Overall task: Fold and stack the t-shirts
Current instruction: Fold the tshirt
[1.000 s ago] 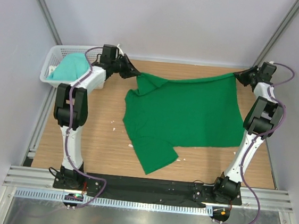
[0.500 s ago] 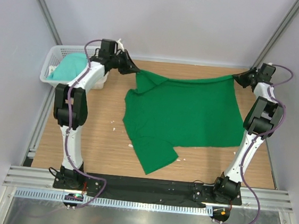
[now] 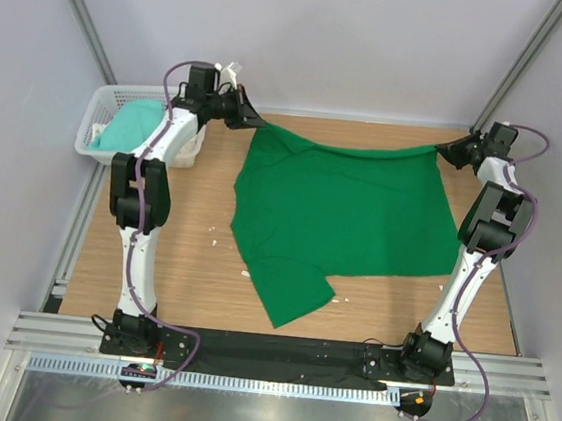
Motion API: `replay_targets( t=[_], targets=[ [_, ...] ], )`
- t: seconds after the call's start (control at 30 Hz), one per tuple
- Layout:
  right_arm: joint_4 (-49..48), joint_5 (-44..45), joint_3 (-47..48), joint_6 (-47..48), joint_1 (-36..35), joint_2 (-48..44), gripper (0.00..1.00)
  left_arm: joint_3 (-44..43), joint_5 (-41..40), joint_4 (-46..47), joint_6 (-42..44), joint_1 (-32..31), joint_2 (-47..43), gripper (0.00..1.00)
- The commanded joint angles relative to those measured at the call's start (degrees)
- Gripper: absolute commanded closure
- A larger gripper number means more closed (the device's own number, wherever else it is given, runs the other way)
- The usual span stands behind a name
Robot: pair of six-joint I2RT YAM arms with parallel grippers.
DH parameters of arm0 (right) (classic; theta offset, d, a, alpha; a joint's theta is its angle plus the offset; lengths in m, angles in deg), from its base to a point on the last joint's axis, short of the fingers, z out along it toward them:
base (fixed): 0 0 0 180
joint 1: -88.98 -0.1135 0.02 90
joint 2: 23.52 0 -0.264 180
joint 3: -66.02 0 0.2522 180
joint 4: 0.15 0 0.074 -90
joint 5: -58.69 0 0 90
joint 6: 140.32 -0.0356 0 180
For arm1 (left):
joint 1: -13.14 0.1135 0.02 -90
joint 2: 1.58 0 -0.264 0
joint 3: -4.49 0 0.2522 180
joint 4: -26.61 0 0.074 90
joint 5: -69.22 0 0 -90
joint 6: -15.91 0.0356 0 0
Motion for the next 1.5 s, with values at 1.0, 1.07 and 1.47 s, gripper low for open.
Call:
replay_targets(
  t=[1.0, 1.07, 1.47],
  targets=[
    [11.05, 2.10, 2.86, 3.10, 0.87, -8.53, 0.99, 22.96, -2.86, -2.02, -17.79, -0.78, -18.56, 1.00],
    [11.05, 2.89, 2.86, 3.10, 1.22, -9.76, 0.99, 23.04, -2.95, -2.11, -18.15, -1.13, -18.65, 1.00],
    [10.96, 3.25, 0.06, 3.89, 2.45, -13.01, 0.99, 30.69, -7.87, -2.90, -22.19, -2.71, -25.23, 1.00]
  ],
)
